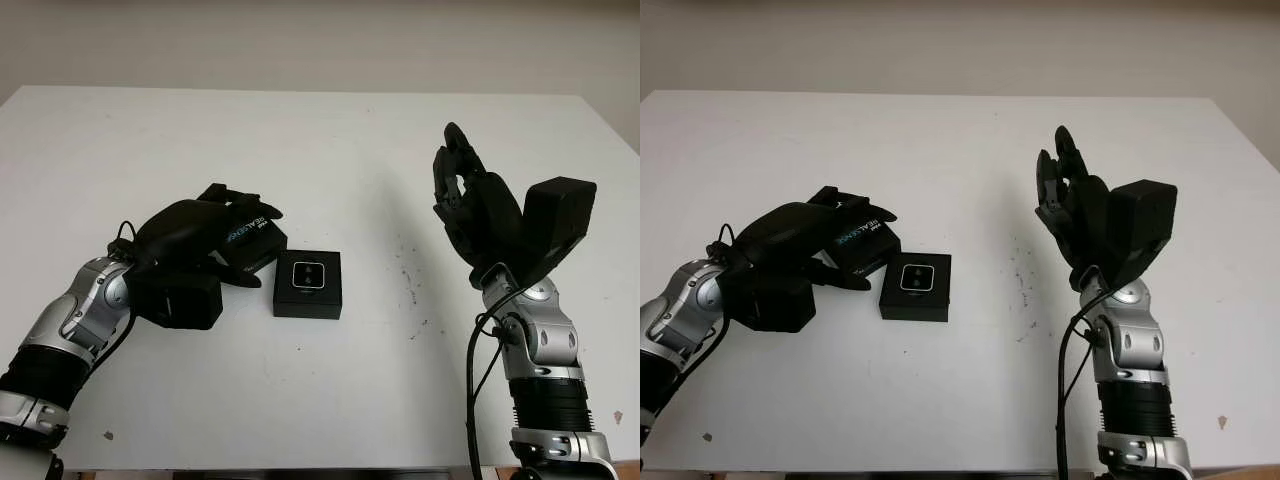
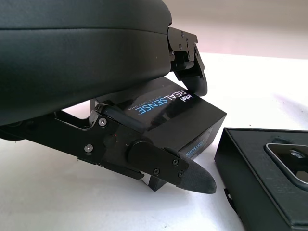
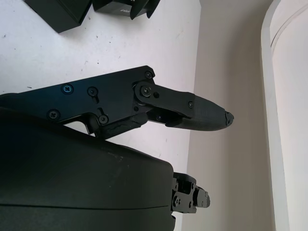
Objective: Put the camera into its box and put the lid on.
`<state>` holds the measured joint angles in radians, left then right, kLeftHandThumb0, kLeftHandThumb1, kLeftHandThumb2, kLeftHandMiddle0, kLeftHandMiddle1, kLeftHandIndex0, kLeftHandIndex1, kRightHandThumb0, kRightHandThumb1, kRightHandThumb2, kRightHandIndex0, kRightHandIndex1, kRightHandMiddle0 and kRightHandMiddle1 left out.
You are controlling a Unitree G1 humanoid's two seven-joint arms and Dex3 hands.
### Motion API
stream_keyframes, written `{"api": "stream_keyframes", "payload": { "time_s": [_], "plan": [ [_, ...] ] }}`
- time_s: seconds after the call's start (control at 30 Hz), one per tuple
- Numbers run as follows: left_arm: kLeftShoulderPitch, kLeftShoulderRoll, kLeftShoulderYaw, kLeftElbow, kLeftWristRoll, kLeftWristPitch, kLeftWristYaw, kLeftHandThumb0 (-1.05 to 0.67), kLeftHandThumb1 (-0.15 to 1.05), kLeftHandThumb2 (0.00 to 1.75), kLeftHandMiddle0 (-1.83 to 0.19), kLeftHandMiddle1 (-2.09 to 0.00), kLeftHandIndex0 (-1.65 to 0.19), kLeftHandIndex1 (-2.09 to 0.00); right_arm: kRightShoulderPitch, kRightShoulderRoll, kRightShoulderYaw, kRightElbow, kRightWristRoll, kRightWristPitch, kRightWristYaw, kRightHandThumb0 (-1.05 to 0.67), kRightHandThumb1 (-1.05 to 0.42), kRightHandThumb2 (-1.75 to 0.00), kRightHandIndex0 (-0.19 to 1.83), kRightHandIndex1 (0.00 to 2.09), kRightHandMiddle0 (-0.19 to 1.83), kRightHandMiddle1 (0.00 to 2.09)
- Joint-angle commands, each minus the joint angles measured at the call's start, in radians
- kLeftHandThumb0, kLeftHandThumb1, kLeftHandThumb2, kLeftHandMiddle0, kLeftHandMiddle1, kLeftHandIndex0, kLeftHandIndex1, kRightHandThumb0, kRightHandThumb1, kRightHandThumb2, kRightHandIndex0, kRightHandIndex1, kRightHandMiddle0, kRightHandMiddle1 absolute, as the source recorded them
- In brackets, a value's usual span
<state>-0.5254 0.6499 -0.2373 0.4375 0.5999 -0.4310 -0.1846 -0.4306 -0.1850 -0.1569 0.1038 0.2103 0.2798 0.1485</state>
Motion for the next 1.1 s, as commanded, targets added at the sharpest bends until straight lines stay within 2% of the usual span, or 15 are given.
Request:
{"api": "stream_keyframes", "payload": {
  "time_s": [0.0,0.1,0.23,0.4,0.5,0.63,0.7,0.8,1.0,1.07],
  "plan": [
    [0.023,0.008,-0.009,0.006,0.002,-0.003,0.001,-0.13,1.04,0.06,-0.10,-1.64,-0.09,-1.34,0.006,0.003,-0.005,-0.008,0.004,-0.023,0.006,-0.64,-1.05,-0.57,-0.09,0.07,-0.04,0.07],
    [0.016,0.015,0.012,0.007,-0.024,-0.013,0.003,-0.15,1.04,0.07,-0.10,-1.57,-0.08,-1.32,0.008,0.001,-0.006,0.000,0.008,-0.030,0.019,-0.67,-1.05,-0.56,-0.10,0.07,-0.04,0.07],
    [0.010,0.015,0.060,-0.020,-0.111,0.000,-0.026,-0.14,1.02,0.05,-0.20,-1.47,-0.18,-1.23,0.010,-0.003,-0.005,0.002,0.005,-0.029,0.027,-0.67,-1.05,-0.56,-0.10,0.06,-0.04,0.06],
    [0.011,0.024,0.130,-0.146,-0.241,0.077,-0.126,-0.17,1.03,0.05,-0.27,-1.28,-0.23,-1.15,0.010,-0.011,0.002,0.010,-0.002,-0.028,0.048,-0.67,-1.05,-0.58,-0.12,0.05,-0.08,0.04],
    [0.006,0.031,0.161,-0.212,-0.307,0.094,-0.179,-0.19,1.03,0.05,-0.29,-1.24,-0.24,-1.14,0.009,-0.013,0.007,0.012,-0.005,-0.025,0.057,-0.65,-1.05,-0.60,-0.13,0.05,-0.09,0.04],
    [0.008,0.035,0.188,-0.289,-0.352,0.141,-0.230,-0.20,1.02,0.05,-0.31,-1.24,-0.26,-1.14,0.008,-0.014,0.012,0.012,-0.012,-0.025,0.063,-0.64,-1.05,-0.62,-0.14,0.05,-0.12,0.04],
    [0.007,0.032,0.201,-0.313,-0.383,0.133,-0.247,-0.20,1.02,0.05,-0.32,-1.25,-0.28,-1.12,0.009,-0.015,0.015,0.015,-0.015,-0.032,0.068,-0.64,-1.05,-0.63,-0.14,0.04,-0.13,0.04],
    [0.010,0.027,0.210,-0.342,-0.409,0.142,-0.265,-0.21,1.03,0.06,-0.29,-1.35,-0.25,-1.18,0.009,-0.016,0.016,0.020,-0.020,-0.040,0.075,-0.64,-1.05,-0.63,-0.14,0.05,-0.13,0.04],
    [0.016,0.016,0.198,-0.385,-0.450,0.165,-0.324,-0.21,1.03,0.05,-0.24,-1.43,-0.24,-1.16,0.006,-0.013,0.014,0.025,-0.018,-0.043,0.081,-0.63,-1.05,-0.64,-0.14,0.05,-0.14,0.05],
    [0.015,0.007,0.178,-0.381,-0.435,0.139,-0.331,-0.21,1.03,0.05,-0.25,-1.43,-0.25,-1.16,0.005,-0.013,0.014,0.026,-0.016,-0.041,0.083,-0.64,-1.05,-0.64,-0.15,0.04,-0.14,0.05]
  ]
}}
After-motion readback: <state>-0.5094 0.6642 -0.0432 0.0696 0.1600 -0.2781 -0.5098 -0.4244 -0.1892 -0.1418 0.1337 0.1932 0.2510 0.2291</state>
